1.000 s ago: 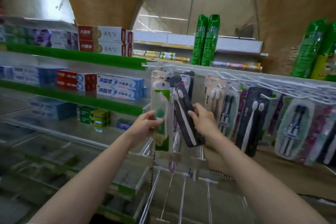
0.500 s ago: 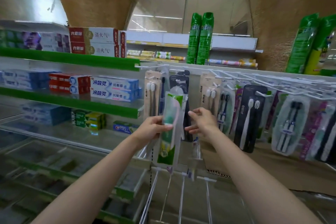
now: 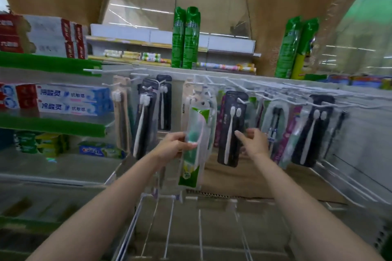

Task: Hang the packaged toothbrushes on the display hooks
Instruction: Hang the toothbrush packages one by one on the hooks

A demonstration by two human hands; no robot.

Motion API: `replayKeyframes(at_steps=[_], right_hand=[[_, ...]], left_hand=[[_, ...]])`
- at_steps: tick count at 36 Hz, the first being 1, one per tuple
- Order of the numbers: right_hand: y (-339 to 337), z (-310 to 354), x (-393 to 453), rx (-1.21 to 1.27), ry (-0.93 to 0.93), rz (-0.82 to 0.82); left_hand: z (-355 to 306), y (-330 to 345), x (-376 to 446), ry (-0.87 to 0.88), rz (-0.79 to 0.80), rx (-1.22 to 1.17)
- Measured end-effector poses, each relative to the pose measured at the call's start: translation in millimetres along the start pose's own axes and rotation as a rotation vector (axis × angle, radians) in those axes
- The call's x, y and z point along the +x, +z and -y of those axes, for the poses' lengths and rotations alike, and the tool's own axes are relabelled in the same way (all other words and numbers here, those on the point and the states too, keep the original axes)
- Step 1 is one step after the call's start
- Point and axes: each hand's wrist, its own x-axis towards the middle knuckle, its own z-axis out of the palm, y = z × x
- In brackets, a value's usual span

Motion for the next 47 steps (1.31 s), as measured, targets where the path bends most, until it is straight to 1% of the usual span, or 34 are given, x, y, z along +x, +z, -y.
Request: replayKeyframes(at_steps=[3, 7, 9, 11, 13, 16, 19, 22, 28, 30, 32, 34, 36, 39, 42, 47], right_hand=[[3, -4, 5, 0.051, 0.033, 0.119], [8, -3, 8, 0.197, 0.067, 0.174], [10, 0, 6, 0.289, 0.073, 0.220], [9, 2, 4, 0.322, 0.044, 0.264], [7, -1, 4, 0.307, -0.011, 0.307], [-5, -7, 1, 0.266, -0.113, 0.330], [-19, -17, 0, 0.170, -0.240, 0.303], [-34, -23, 0, 0.023, -0.352, 0.276], [-64, -29, -1, -0.120, -0.521, 0.211], [-74, -35, -1, -0.077, -0.512, 0.166], [-83, -43, -1, -0.017, -0.459, 0.086], [-94, -51, -3, 0.027, -0.402, 0.012], [-103, -57, -1, 0.073, -0.320, -0.023], [-113, -67, 2, 0.115, -0.198, -0.022], [-120, -74, 3, 0.093, -0.210, -0.043], [-126, -81, 3, 0.056, -0.205, -0.017]], left_hand=[[-3, 14, 3, -0.009, 0.026, 0.040], [-4, 17, -1, -0.035, 0.076, 0.170], [-6, 17, -2, -0.052, 0.068, 0.209], [-6, 16, 1, -0.055, 0.054, 0.220], [-7, 17, 3, -0.054, 0.057, 0.221], [-9, 23, 4, -0.068, 0.085, 0.191], [-9, 31, 9, -0.078, 0.142, 0.195], [-7, 39, 16, -0.087, 0.192, 0.179], [-4, 53, 26, -0.124, 0.292, 0.115], [-4, 61, 30, -0.129, 0.308, 0.104], [-6, 71, 33, -0.130, 0.310, 0.079], [-8, 80, 35, -0.111, 0.292, 0.075], [-9, 90, 39, -0.069, 0.244, 0.092], [-16, 106, 44, 0.002, 0.172, 0.103], [-24, 121, 50, 0.037, 0.129, 0.066], [-24, 132, 53, 0.049, 0.103, 0.035]])
